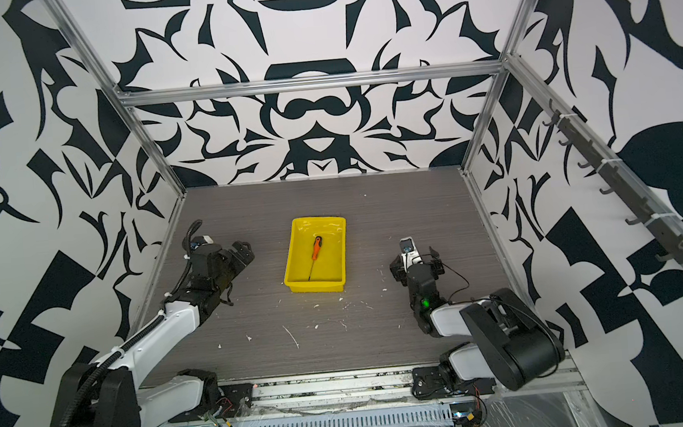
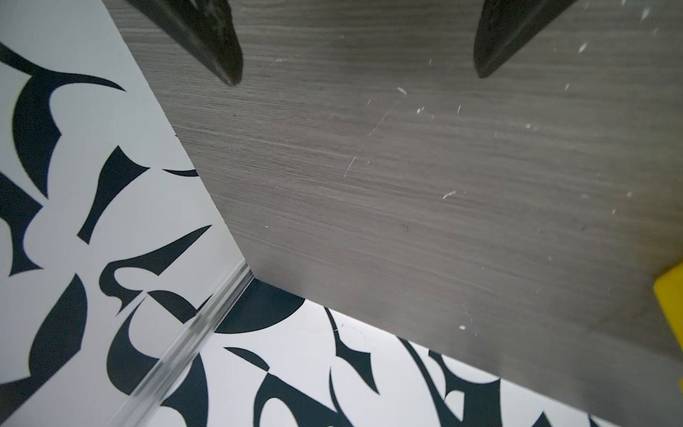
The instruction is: Put the screwdriver in the bin
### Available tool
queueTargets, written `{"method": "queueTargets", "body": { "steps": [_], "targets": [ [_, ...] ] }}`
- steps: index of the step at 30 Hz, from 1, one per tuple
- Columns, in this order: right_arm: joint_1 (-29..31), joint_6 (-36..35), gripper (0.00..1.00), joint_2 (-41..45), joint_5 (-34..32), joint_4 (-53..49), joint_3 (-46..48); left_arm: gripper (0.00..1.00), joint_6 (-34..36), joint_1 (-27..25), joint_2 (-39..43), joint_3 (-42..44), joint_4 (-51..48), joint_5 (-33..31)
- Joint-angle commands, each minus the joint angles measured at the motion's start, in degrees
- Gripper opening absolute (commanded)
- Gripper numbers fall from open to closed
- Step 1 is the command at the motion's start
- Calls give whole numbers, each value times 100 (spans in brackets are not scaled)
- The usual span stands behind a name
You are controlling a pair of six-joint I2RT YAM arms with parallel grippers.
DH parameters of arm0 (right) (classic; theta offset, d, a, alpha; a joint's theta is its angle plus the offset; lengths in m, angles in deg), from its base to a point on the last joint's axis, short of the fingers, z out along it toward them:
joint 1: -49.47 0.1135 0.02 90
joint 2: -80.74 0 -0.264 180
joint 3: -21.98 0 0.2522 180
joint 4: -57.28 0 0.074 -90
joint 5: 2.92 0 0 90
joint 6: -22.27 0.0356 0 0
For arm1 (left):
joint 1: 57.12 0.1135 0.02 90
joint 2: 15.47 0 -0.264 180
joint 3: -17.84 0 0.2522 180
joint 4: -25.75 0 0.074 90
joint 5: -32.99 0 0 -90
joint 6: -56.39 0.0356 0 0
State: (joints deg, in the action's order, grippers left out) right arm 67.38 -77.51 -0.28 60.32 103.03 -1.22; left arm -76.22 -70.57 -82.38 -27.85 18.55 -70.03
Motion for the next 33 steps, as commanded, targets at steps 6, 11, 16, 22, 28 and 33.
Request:
{"method": "queueTargets", "body": {
  "steps": [6, 11, 16, 22, 28, 33],
  "targets": [
    [-515, 662, 99, -1083, -102, 1397, -235, 100, 2911, 27, 103, 0, 683, -2355],
    [-622, 871, 100, -944, -201, 226, -744, 100, 4067, 90, -490, 641, 2314, -2576],
    [-614, 732, 100, -966, 36, 188, -784, 100, 3934, 392, -1210, 1011, 3473, -2163],
    [-622, 741, 100, -978, 63, 191, -797, 100, 3656, 1077, -1332, 850, 3369, -1190],
    [-622, 741, 100, -978, 59, 179, -805, 100, 3799, 1263, -2450, 1545, 6002, -1005],
    [-624, 741, 100, -982, 66, 178, -805, 100, 3725, 1265, -2279, 1133, 4910, -912]
  ]
}}
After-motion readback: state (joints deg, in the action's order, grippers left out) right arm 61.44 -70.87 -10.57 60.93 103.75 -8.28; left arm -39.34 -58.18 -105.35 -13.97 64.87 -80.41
